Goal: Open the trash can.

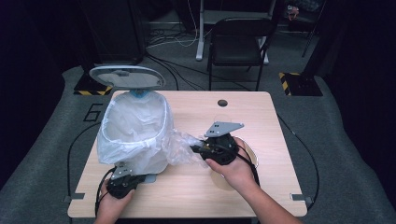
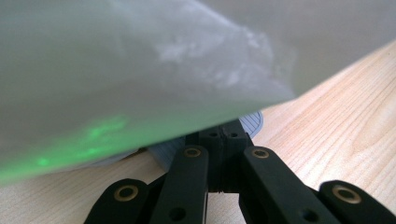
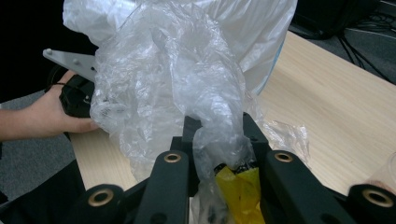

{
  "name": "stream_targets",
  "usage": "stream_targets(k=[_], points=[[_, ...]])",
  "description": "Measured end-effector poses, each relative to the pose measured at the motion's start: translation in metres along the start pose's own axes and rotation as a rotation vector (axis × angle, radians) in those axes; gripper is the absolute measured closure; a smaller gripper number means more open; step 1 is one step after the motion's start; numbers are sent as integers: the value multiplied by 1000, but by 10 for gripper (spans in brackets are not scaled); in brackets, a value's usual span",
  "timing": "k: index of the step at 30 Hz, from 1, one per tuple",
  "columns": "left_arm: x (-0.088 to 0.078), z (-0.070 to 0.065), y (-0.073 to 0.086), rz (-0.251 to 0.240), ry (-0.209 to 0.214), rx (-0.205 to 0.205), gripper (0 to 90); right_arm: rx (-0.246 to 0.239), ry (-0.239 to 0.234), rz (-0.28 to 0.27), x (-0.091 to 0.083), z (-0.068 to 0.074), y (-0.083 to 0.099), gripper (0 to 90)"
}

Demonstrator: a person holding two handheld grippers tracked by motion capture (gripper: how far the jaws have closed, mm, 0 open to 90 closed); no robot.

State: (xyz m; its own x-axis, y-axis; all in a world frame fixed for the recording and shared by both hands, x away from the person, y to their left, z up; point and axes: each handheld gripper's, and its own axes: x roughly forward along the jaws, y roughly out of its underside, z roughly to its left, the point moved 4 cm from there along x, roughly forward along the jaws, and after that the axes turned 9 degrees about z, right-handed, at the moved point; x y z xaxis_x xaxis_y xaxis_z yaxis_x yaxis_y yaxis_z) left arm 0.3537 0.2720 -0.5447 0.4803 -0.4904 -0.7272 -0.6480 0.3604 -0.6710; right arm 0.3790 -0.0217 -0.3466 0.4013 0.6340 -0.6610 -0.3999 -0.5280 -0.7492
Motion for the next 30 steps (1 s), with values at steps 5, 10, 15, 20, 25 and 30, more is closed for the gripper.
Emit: stream_targets(k=[5, 10, 15, 20, 25, 30], points=[[0, 0, 0, -7, 8, -15, 900, -12, 20, -27, -10, -6, -26, 774], [0, 0, 0, -2, 3, -6, 900, -57, 9, -54, -10, -2, -62, 774], [0, 0, 0, -2, 3, -12, 900, -76, -8, -56, 5, 4, -88, 774], [0, 0, 0, 2, -3, -5, 900, -105, -15, -69, 29, 11, -109, 773], [1, 0, -1, -20, 5, -6, 900, -107, -40, -74, 55, 19, -125, 773], [1, 0, -1, -19, 2, -6, 900, -115, -36, -60, 79, 26, -139, 771]])
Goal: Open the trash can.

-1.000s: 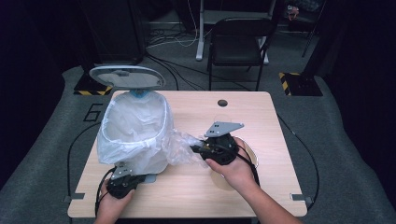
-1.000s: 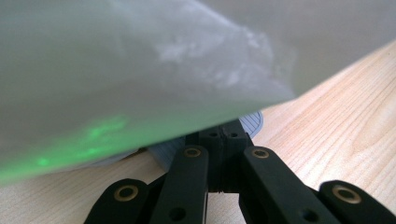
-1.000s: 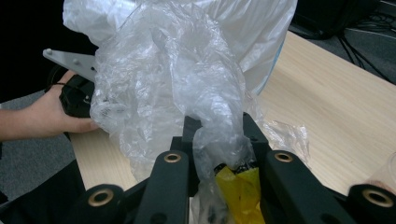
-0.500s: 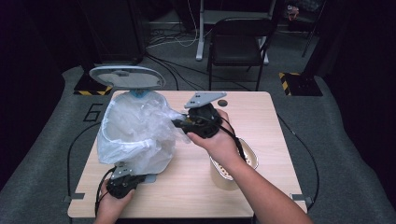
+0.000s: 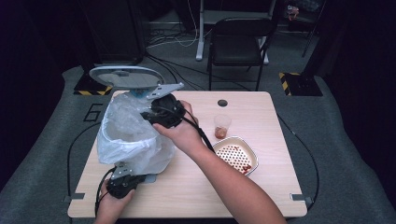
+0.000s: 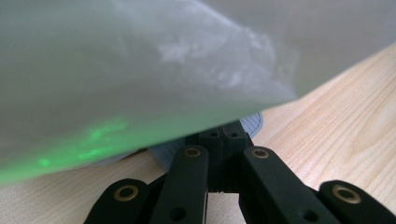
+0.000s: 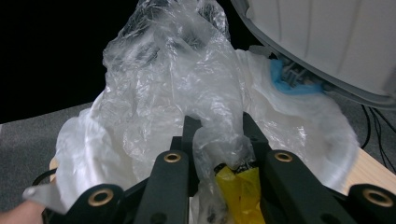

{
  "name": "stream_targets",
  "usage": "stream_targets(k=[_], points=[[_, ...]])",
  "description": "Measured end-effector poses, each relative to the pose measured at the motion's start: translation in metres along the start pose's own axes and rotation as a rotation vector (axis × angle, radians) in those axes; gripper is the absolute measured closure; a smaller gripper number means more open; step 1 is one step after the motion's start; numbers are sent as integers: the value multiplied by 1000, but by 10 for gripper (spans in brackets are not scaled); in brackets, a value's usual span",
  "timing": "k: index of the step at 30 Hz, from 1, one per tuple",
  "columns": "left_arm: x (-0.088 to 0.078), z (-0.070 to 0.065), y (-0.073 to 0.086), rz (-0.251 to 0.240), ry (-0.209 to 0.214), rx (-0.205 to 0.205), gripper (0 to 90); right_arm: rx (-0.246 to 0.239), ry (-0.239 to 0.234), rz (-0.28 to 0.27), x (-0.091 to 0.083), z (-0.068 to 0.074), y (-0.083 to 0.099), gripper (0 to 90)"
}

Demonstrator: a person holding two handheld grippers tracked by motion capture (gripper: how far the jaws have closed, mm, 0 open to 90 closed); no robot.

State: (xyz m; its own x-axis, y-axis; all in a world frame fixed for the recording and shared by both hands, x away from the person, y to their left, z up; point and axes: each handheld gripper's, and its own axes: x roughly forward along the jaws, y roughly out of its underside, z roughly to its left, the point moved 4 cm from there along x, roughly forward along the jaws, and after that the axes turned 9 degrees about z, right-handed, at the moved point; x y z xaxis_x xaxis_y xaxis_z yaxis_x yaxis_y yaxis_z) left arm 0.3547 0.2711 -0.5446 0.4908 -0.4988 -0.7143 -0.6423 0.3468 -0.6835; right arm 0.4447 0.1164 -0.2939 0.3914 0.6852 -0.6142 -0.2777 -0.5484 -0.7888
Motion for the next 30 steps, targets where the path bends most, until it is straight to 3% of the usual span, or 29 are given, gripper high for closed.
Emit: stream_targets(k=[5, 8, 11, 17, 21, 23, 24, 26, 30], points=[[0, 0, 0, -1, 4, 0, 900, 1, 8, 10, 16, 1, -4, 727], [0, 0, 0, 0, 4, 1, 900, 6, -2, 7, 25, 3, -6, 508], [0, 1, 0, 0, 5, -3, 900, -6, 59, -5, 25, 6, -7, 361], [0, 0, 0, 1, 3, -1, 900, -7, 117, 6, 14, 2, -3, 356], [0, 0, 0, 0, 1, -6, 900, 21, 73, -27, 1, -1, 1, 351], [0, 0, 0, -1, 4, -5, 900, 3, 67, -46, -10, 0, 5, 357], [-2, 4, 1, 26, -2, 35, 900, -5, 75, -51, -17, 0, 8, 366], [-1, 1, 1, 15, 0, -12, 900, -10, 77, -60, -30, -3, 14, 373], [-1, 1, 1, 16, 2, -7, 900, -1, 98, -51, -51, -14, 29, 380]])
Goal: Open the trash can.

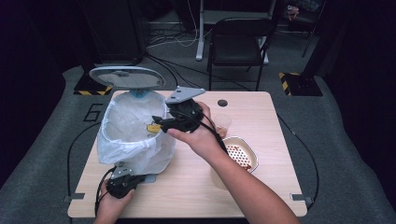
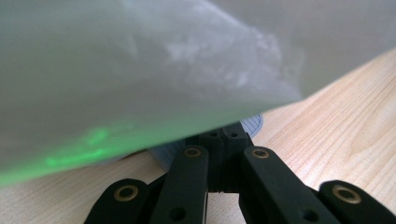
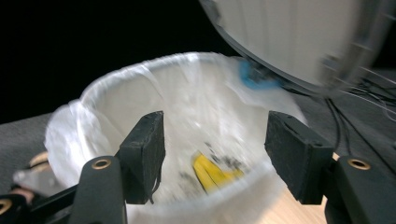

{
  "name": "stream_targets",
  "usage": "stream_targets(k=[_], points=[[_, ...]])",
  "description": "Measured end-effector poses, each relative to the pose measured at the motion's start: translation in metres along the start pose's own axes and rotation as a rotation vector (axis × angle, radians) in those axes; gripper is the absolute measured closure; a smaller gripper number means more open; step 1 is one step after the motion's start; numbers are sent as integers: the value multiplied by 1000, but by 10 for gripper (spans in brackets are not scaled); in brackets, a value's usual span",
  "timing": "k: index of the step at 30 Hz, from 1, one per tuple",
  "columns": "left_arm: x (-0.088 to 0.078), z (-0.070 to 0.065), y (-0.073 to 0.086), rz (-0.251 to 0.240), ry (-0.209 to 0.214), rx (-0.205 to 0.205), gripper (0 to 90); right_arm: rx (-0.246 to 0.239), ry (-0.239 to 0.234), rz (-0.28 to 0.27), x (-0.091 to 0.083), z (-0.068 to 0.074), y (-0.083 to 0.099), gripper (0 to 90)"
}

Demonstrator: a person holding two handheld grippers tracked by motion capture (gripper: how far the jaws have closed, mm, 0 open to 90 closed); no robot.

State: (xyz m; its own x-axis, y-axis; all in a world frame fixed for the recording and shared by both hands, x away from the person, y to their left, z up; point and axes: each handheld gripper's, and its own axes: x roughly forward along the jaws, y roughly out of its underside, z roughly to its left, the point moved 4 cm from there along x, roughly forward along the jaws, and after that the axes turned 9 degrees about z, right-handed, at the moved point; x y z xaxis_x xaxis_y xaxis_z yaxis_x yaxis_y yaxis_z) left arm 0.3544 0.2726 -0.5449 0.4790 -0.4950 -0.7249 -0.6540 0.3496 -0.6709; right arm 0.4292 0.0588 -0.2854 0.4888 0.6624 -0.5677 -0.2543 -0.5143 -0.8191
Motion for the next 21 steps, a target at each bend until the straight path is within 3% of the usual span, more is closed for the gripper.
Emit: stream_targets(k=[6, 7, 9, 10, 15, 20, 21], points=[[0, 0, 0, 3, 0, 2, 900, 19, 52, 23, -20, -20, 21, 387], [0, 0, 0, -4, 4, 0, 900, 27, 89, 34, -28, -31, 31, 394], [0, -1, 0, -7, 5, -2, 900, 26, 105, 38, -30, -36, 35, 401], [0, -1, 0, -6, 6, 0, 900, 32, 137, 53, -33, -50, 48, 410], [0, 0, 0, -2, 7, 2, 900, 67, 176, 84, -34, -76, 75, 416], [0, 0, 0, -3, 5, -2, 900, 105, 201, 106, -33, -92, 94, 413], [0, 0, 0, 1, 5, 1, 900, 109, 218, 117, -32, -101, 103, 414]])
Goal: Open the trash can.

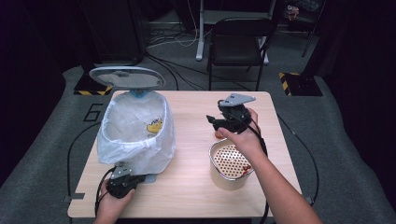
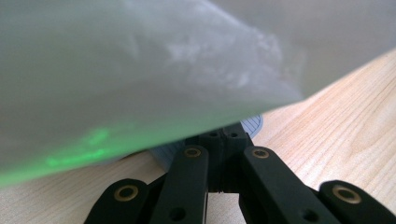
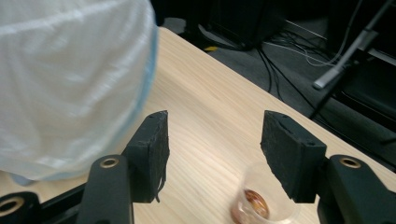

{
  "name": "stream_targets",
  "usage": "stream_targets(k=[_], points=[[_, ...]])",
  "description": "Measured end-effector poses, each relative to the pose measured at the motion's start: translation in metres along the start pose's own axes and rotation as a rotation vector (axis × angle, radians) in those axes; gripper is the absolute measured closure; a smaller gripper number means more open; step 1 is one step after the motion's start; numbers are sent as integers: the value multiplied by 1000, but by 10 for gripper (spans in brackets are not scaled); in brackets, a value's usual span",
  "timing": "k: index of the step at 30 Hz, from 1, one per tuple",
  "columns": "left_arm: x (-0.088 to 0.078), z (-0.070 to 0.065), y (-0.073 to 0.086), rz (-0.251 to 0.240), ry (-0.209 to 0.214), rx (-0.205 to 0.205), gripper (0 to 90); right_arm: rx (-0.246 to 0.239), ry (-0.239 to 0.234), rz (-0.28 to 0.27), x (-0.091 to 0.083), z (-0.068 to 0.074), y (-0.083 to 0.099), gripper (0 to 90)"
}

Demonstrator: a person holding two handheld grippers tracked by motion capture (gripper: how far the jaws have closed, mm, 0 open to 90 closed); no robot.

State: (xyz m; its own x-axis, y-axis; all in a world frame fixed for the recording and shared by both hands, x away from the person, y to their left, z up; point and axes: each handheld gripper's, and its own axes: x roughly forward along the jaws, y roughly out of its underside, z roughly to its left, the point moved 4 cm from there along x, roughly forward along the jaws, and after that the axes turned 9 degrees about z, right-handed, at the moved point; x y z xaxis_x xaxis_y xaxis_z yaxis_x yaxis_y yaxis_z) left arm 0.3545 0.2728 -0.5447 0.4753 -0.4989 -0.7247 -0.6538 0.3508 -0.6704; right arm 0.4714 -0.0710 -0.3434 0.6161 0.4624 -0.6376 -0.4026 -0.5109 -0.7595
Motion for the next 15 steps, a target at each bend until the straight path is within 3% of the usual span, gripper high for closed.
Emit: stream_targets(k=[7, 9, 10, 15], points=[[0, 0, 0, -1, -1, -2, 900, 37, 26, 45, 9, -32, 32, 466], [0, -1, 0, -9, -7, -20, 900, 43, 32, 62, 13, -40, 41, 474], [0, 0, 0, -5, -3, -5, 900, 49, 36, 68, 15, -44, 45, 485], [0, -1, 0, -7, -4, -9, 900, 97, 42, 91, 29, -60, 57, 557]])
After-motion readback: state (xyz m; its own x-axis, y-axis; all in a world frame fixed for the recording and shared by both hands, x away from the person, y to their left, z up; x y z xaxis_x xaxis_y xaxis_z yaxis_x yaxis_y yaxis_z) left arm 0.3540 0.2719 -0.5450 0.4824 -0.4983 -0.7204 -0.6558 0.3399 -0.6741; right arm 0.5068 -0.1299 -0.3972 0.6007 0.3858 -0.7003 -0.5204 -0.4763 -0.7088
